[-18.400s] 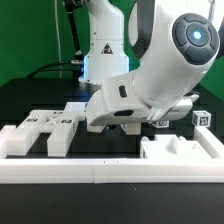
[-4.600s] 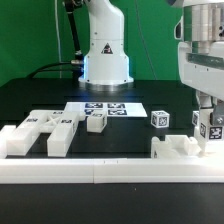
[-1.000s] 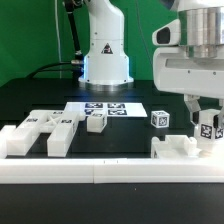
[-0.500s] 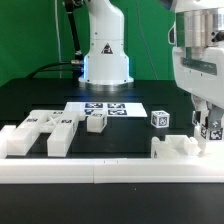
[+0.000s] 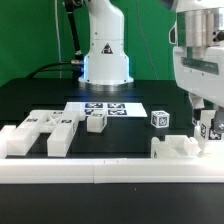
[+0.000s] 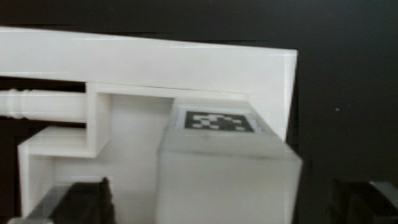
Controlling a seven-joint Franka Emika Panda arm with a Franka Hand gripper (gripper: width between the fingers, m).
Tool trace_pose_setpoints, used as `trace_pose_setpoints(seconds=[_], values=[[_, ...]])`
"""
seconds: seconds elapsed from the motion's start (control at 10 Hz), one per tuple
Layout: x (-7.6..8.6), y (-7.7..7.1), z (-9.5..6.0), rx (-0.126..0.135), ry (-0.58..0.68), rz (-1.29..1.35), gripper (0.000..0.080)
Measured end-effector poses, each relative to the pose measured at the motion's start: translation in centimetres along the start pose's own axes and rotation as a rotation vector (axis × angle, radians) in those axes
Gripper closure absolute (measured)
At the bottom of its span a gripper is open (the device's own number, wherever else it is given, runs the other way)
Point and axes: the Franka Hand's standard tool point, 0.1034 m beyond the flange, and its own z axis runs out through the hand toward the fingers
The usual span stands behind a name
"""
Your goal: Assemble chair
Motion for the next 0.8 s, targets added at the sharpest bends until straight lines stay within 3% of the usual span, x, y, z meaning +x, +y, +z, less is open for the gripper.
trace_pose_setpoints(seconds=[0.8], values=[[-0.58,0.00,0.20,0.001,0.003,-0.763,0.0151]])
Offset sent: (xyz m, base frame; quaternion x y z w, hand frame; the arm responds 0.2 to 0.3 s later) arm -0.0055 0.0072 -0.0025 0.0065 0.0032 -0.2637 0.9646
